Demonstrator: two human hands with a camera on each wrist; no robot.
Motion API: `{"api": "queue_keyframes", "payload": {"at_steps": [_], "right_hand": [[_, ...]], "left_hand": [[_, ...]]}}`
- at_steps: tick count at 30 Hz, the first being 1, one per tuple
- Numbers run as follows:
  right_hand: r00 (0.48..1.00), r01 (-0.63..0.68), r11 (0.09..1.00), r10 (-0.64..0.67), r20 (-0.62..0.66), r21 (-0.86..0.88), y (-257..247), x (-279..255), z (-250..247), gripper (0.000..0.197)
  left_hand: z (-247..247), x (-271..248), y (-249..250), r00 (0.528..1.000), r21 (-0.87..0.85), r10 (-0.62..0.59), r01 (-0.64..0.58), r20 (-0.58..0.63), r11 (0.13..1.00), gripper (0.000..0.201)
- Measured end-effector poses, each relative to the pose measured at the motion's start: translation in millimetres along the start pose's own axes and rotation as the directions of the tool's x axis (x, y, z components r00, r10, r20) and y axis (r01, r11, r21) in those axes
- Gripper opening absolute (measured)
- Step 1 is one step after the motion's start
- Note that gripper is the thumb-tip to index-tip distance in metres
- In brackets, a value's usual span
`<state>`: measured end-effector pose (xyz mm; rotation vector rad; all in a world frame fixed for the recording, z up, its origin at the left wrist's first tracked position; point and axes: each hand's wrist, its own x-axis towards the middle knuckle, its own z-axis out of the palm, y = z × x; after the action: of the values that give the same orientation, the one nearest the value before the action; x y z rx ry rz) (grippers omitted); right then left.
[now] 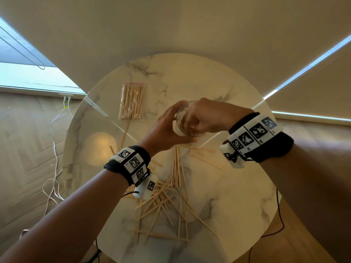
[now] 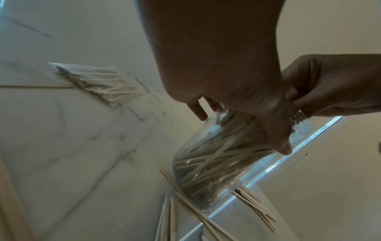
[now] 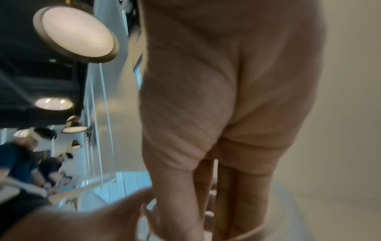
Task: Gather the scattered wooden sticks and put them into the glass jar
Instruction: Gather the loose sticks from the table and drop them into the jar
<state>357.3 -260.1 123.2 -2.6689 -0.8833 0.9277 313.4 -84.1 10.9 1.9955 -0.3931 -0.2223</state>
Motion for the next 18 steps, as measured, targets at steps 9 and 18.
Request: {"api": "queue_keyframes", "payload": {"at_steps": [9, 18], "right_hand": [[0.999, 0.034, 0.998, -0.035, -0.016, -0.045, -8.6, 0.5, 2.9, 0.016], [0.821, 0.134, 0.871, 0.169, -0.545, 0.472, 1.6, -67.3, 12.2, 0.011]], "left_hand": [[-1.5, 0.4, 2.9, 0.999, 0.020, -0.033, 0.032, 0.010, 0.999, 0.116], [-2.9, -3.4, 10.5, 0.995, 0.127, -0.090, 0.084, 0.040, 0.988, 0.128]]}}
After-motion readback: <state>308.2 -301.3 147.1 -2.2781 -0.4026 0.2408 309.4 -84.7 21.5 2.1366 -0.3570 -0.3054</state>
